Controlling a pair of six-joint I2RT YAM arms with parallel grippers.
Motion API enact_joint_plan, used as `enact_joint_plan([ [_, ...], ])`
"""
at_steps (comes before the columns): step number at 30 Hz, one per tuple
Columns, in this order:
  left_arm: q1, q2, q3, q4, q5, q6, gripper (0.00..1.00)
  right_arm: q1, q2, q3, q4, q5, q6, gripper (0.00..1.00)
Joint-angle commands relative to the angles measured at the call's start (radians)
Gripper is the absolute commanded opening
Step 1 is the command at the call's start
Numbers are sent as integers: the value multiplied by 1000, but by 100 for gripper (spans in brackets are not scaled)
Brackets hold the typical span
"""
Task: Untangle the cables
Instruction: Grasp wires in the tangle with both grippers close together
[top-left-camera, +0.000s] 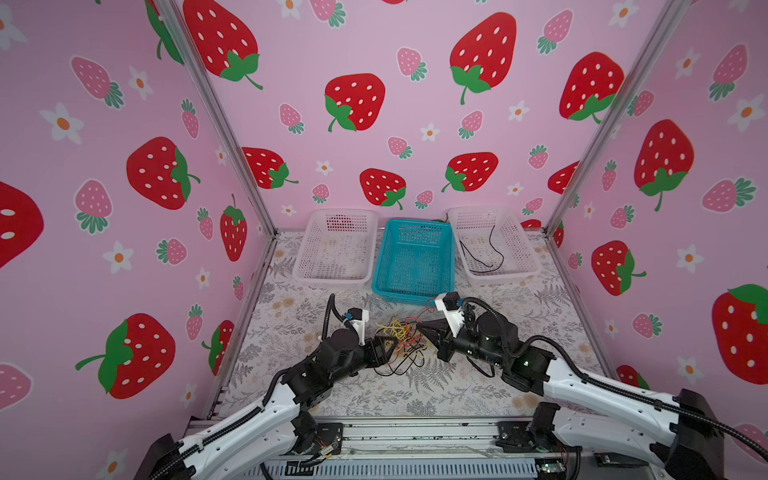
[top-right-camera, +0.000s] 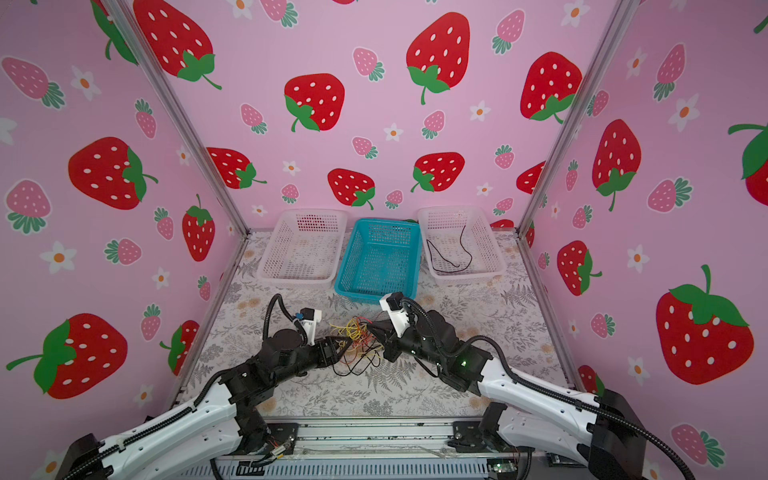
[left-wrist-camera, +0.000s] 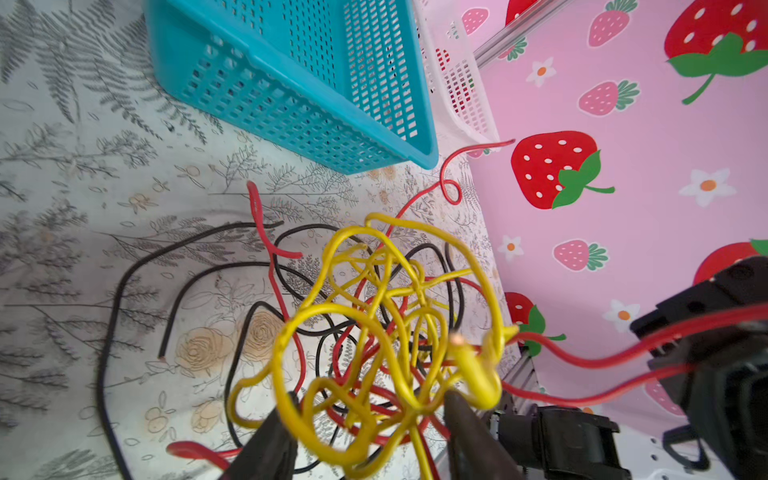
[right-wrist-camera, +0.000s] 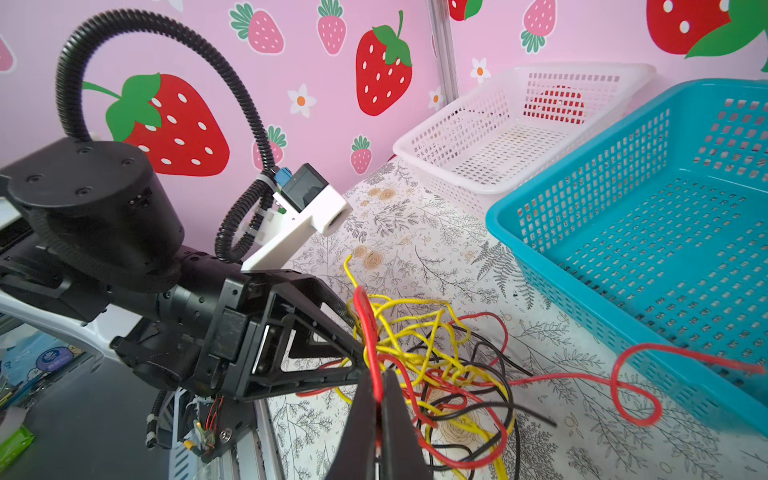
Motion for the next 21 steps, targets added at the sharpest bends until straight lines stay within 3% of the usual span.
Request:
enact_joint_plan([
  [1, -9, 12, -11, 72, 33, -29, 50, 14, -12, 27, 73, 12, -13, 0],
  [12, -10, 4, -32, 25, 2, 3, 0, 27, -55, 43, 23, 51, -27, 0],
  [21, -10, -36, -78, -80, -76, 18, 0, 27, -183, 89, -143, 200, -75, 0],
])
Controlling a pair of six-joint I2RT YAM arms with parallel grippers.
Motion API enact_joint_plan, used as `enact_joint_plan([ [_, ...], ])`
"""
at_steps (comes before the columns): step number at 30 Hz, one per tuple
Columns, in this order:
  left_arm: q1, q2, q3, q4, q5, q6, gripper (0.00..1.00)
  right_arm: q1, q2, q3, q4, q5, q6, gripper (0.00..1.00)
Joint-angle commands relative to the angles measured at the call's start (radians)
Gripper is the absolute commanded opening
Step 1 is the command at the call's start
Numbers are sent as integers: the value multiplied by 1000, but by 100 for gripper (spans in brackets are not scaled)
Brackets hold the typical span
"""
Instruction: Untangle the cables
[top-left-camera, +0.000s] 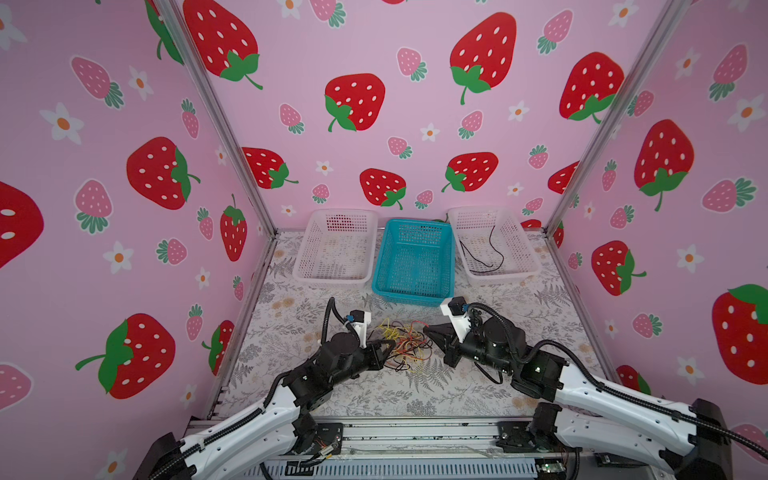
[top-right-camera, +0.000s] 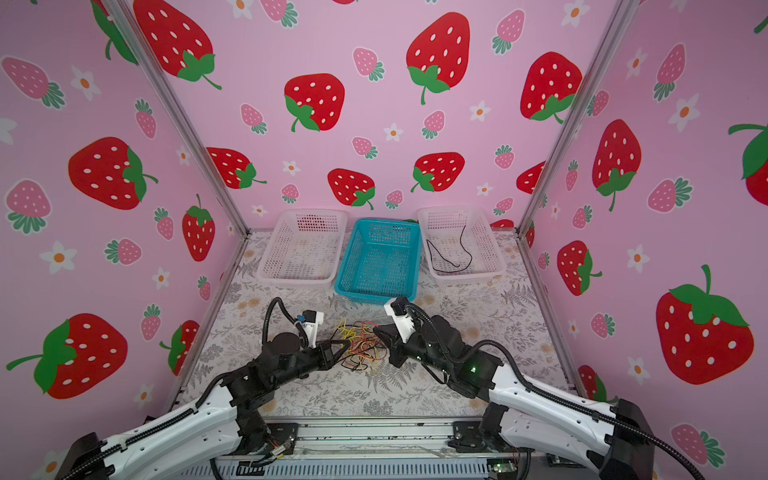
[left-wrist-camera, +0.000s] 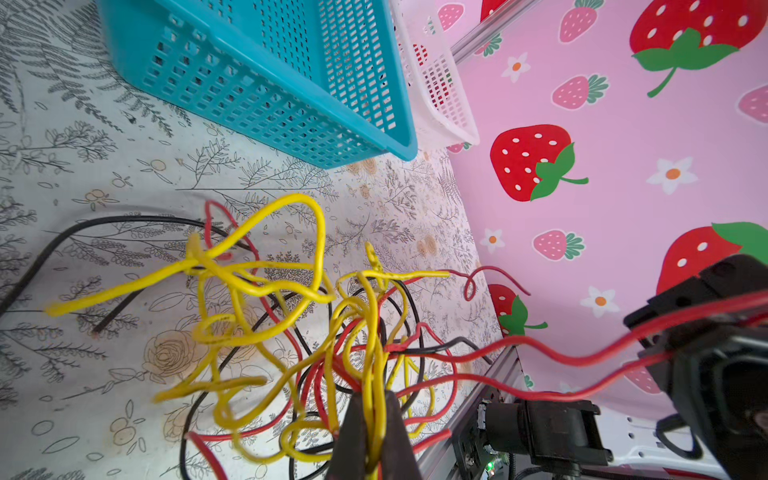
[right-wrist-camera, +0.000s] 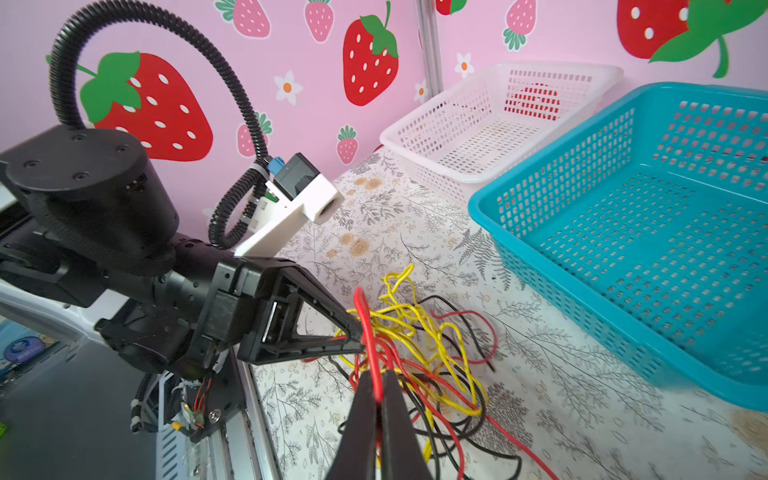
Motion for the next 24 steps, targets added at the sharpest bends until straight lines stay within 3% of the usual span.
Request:
enact_joint_plan([
  [1, 4, -7, -34, -146, -89, 17, 0, 1, -79, 85, 9, 99, -46, 0],
  [11, 7, -44, -63, -283, -161, 36, 0, 1, -208, 155, -191, 251, -102, 0],
  [18, 15, -98, -80, -336, -202, 37, 0, 1, -219, 173, -256, 296, -118, 0],
  [24, 26, -174, -83, -428, -250, 50, 0, 0, -251, 177, -305, 405, -113, 0],
])
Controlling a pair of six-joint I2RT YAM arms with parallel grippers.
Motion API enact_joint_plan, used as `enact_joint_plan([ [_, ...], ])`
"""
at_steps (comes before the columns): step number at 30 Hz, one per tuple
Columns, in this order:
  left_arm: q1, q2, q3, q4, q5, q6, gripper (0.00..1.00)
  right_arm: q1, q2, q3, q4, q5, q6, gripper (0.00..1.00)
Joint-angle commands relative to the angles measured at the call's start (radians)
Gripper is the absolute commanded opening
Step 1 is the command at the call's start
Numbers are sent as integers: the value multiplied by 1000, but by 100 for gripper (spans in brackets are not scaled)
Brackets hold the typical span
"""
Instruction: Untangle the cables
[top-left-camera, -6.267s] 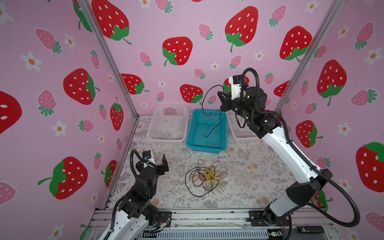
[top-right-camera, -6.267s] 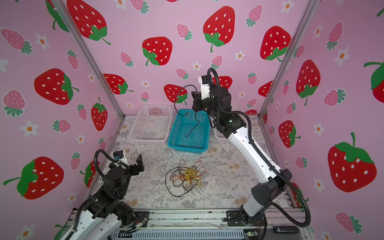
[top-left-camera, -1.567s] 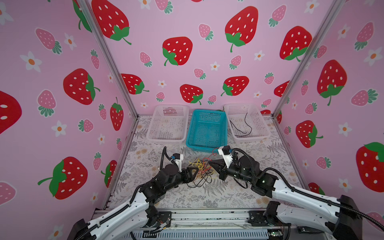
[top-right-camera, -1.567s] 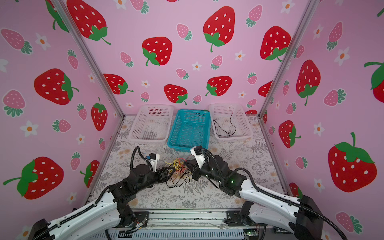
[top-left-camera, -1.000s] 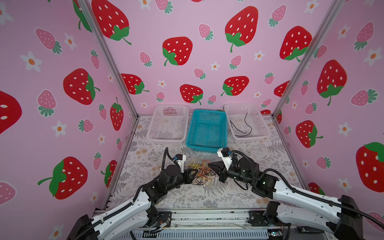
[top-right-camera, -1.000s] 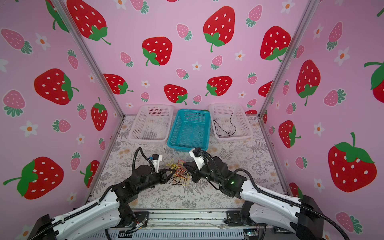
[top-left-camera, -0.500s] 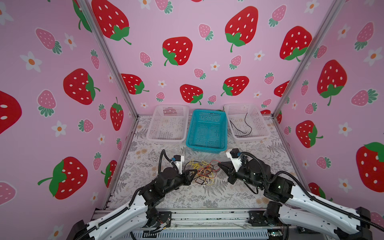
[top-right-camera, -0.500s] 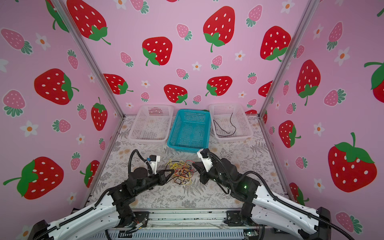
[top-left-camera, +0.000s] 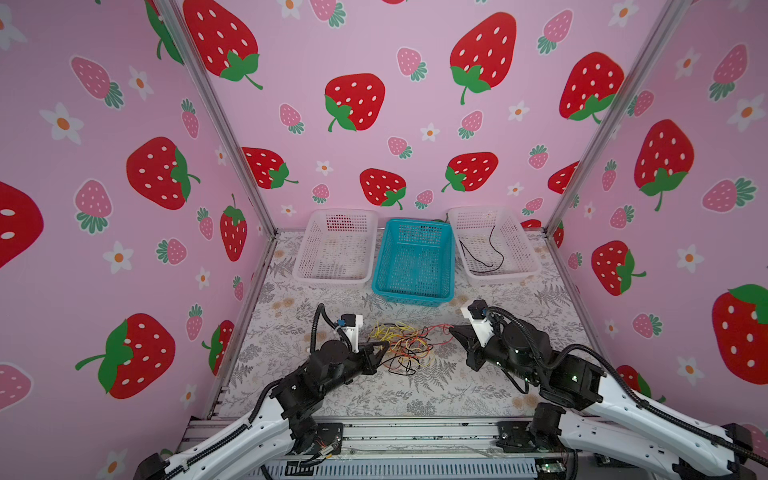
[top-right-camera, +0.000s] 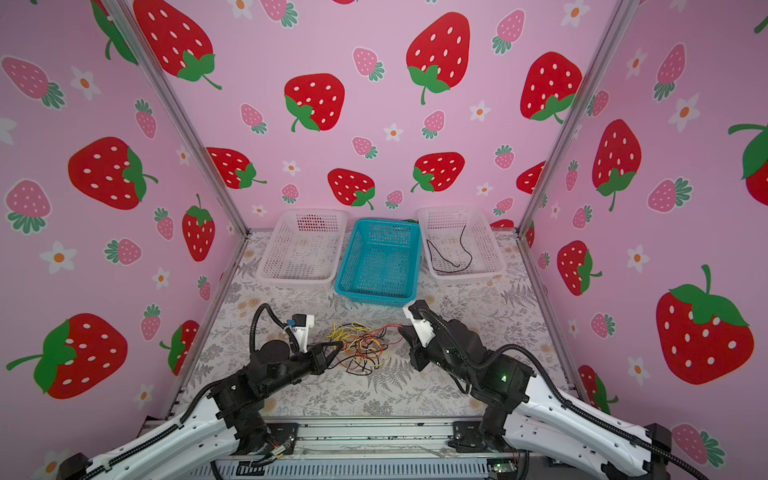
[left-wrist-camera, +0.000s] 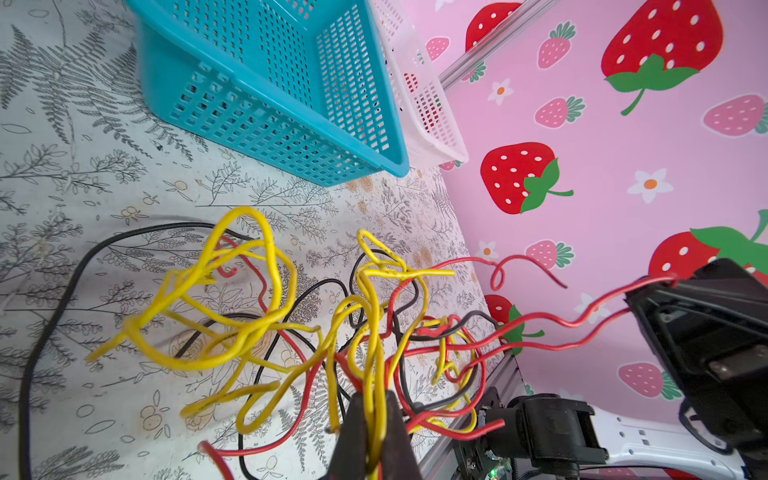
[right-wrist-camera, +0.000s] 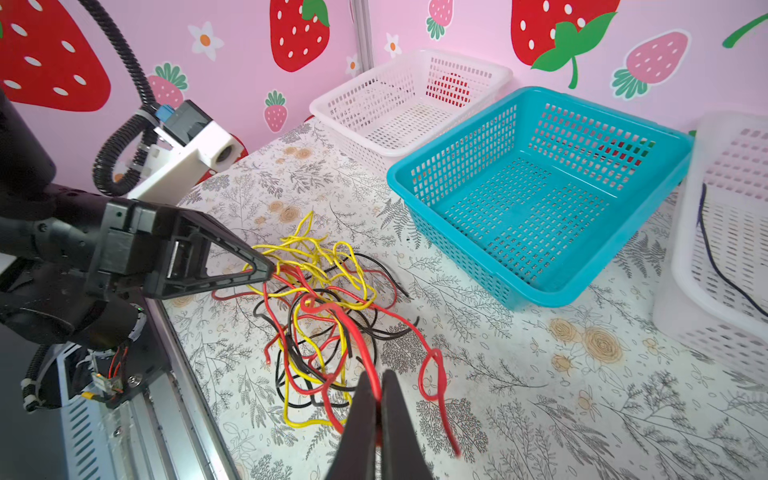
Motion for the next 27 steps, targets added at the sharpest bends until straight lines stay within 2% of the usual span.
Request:
enact_joint_plan([
  [1, 37, -18, -57, -329, -197, 25, 0, -16, -95, 92, 71, 196, -19, 0],
  [2, 41, -28, -60, -340, -198, 24, 0, -16, -106, 94, 70, 198, -20, 0],
  [3, 46, -36, -66, -343, -194, 22, 4, -15, -112, 98, 67, 196, -22, 0],
  [5, 51, -50, -82, -331, -175, 17, 22, -15, -112, 108, 55, 180, -24, 0],
  [9, 59, -67, -103, -314, -163, 3, 37, -15, -96, 115, 49, 128, -25, 0],
  [11, 62, -67, -102, -312, -159, 7, 37, -16, -93, 121, 49, 120, -26, 0],
  [14, 66, -61, -104, -303, -150, 10, 31, -15, -90, 141, 60, 75, -28, 0],
  [17, 69, -53, -104, -291, -141, 7, 33, -15, -72, 168, 63, 13, -32, 0],
  [23, 70, -76, -102, -177, -49, -5, 58, -15, -49, 154, 91, -26, -25, 0],
  [27, 70, -120, -100, -66, 27, -20, 65, -16, -34, 123, 121, -49, -18, 0],
])
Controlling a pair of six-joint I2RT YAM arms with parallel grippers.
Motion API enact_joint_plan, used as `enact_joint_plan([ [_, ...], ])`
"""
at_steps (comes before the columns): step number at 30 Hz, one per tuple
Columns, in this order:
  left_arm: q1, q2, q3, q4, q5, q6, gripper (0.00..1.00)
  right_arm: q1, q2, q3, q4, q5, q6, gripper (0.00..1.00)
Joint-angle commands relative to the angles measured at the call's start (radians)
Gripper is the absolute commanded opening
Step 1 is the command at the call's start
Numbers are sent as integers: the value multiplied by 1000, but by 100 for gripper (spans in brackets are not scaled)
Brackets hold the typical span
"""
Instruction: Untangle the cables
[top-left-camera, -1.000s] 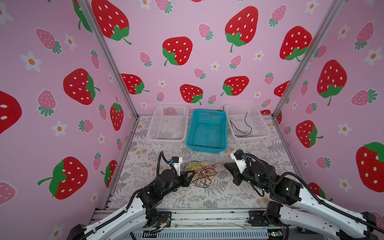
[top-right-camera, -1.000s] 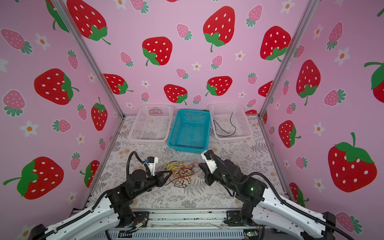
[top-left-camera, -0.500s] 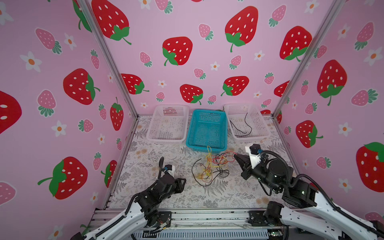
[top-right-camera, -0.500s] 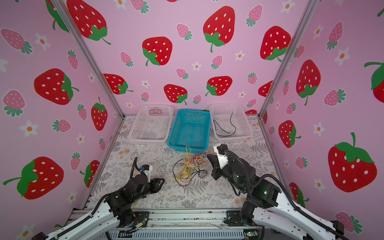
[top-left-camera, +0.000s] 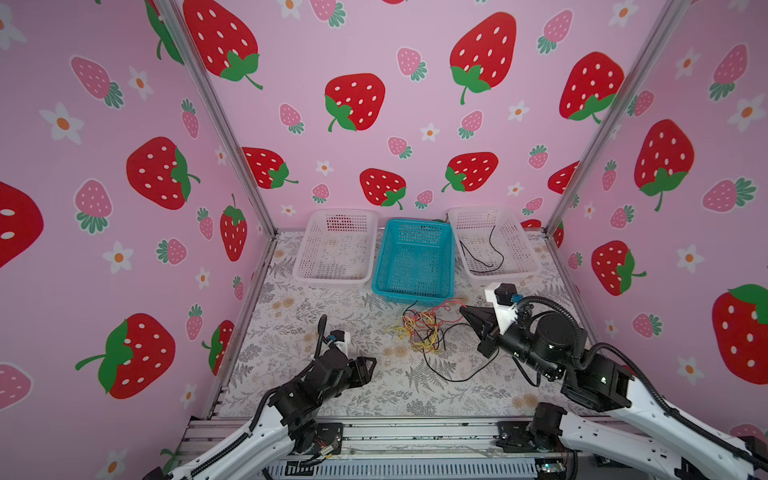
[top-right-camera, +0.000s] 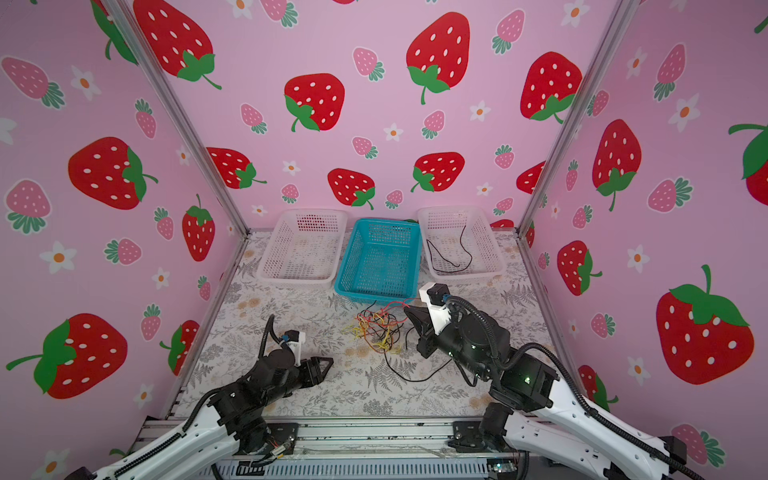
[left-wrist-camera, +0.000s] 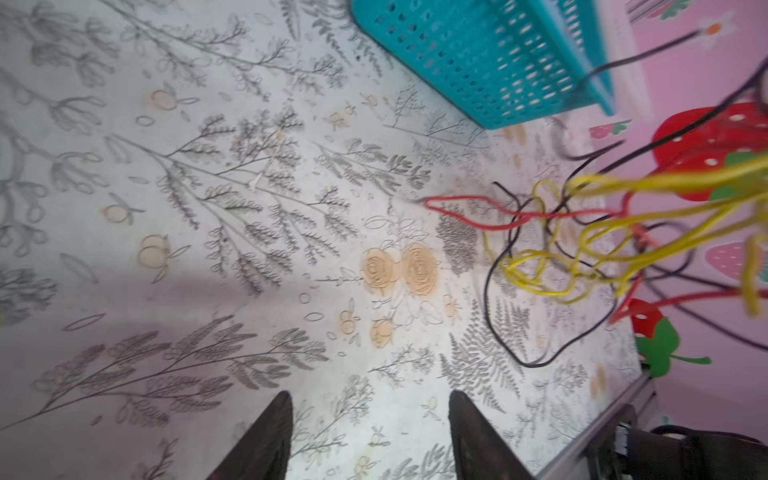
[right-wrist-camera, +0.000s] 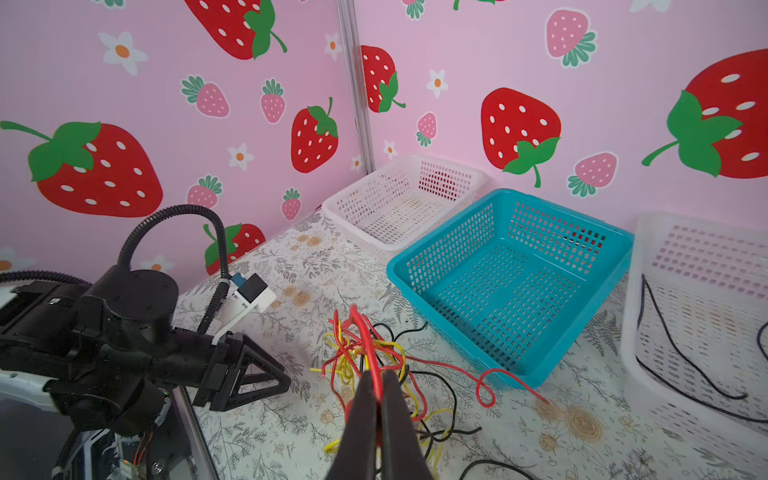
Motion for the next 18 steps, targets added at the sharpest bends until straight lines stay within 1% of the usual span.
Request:
enact_joint_plan([
  [1, 5, -42, 19, 147, 79, -20, 65, -3, 7, -16, 75, -39, 4, 0],
  [4, 5, -66, 11, 228, 117, -32, 67, -2, 24, -25, 95, -57, 6, 0],
  [8, 5, -89, -8, 293, 120, -53, 68, -3, 31, -43, 130, -104, 17, 0],
  [11, 6, -101, -36, 377, 129, -92, 70, -3, 35, -58, 149, -124, 31, 0],
  [13, 6, -101, -53, 450, 176, -123, 74, -3, 42, -61, 154, -132, 38, 0],
  [15, 5, -95, -51, 471, 193, -128, 76, -2, 46, -61, 160, -146, 43, 0],
  [18, 4, -66, -41, 475, 228, -117, 76, -3, 46, -63, 184, -161, 53, 0],
])
